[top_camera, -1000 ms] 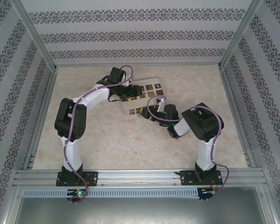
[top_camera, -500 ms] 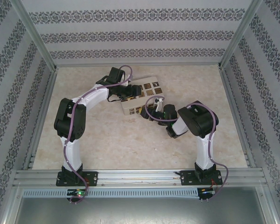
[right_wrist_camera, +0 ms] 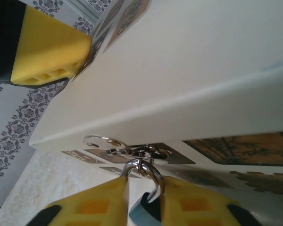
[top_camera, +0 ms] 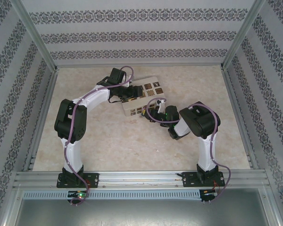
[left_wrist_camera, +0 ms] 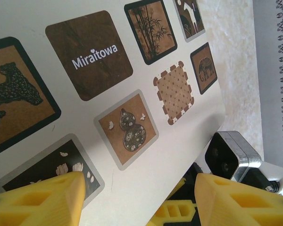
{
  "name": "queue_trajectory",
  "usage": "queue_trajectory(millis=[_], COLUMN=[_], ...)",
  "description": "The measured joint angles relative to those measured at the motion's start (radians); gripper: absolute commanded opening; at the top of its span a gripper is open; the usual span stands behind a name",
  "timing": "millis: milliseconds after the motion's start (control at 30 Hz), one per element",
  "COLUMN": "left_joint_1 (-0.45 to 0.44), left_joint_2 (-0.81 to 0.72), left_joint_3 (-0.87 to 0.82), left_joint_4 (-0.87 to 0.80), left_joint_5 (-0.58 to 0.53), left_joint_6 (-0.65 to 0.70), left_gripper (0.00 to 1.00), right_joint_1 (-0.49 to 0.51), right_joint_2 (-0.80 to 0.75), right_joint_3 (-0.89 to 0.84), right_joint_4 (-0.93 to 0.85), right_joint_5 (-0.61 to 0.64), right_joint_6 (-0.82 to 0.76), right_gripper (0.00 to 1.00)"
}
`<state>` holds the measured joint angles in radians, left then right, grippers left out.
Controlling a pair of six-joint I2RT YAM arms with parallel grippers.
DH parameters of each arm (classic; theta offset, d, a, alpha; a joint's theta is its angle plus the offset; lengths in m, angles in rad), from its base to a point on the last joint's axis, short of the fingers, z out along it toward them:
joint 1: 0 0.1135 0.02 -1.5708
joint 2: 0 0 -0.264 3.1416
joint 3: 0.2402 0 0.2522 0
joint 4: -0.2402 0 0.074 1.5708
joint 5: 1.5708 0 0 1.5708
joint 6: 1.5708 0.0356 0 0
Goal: Unlock the padlock with the key
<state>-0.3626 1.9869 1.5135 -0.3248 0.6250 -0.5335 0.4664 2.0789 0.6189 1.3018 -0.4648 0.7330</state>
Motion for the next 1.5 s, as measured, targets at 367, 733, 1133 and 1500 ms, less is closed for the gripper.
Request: queue_trajectory(millis=[367, 733, 1133, 1500], left_joint_1=[0.004, 0.002, -0.010, -0.011], left_joint_2=[-0.019, -0.072, -0.115, -0.118], left_joint_3=[-0.032, -0.121, -0.200, -0.201], left_joint_4=[0.027, 0.087, 0.159, 0.162], left_joint_5=[0.000, 0.004, 0.003, 0.003], left_joint_6=[0.000, -0.006, -0.050, -0.064], left_gripper=[0.62, 0.62, 0.62, 0.63], right_joint_1=[0.000, 0.004, 0.049, 0.053], right_joint_2=[0.005, -0.022, -0.055, -0.072], right_joint_3=[0.000, -0.032, -0.048, -0.045], right_joint_4=[0.005, 0.015, -0.002, -0.011], right_joint_5=[0.023, 0.092, 0.279, 0.403], right_joint_6=[0.023, 0.136, 0.355, 0.450], right_gripper=[0.00, 0.00, 0.00, 0.00])
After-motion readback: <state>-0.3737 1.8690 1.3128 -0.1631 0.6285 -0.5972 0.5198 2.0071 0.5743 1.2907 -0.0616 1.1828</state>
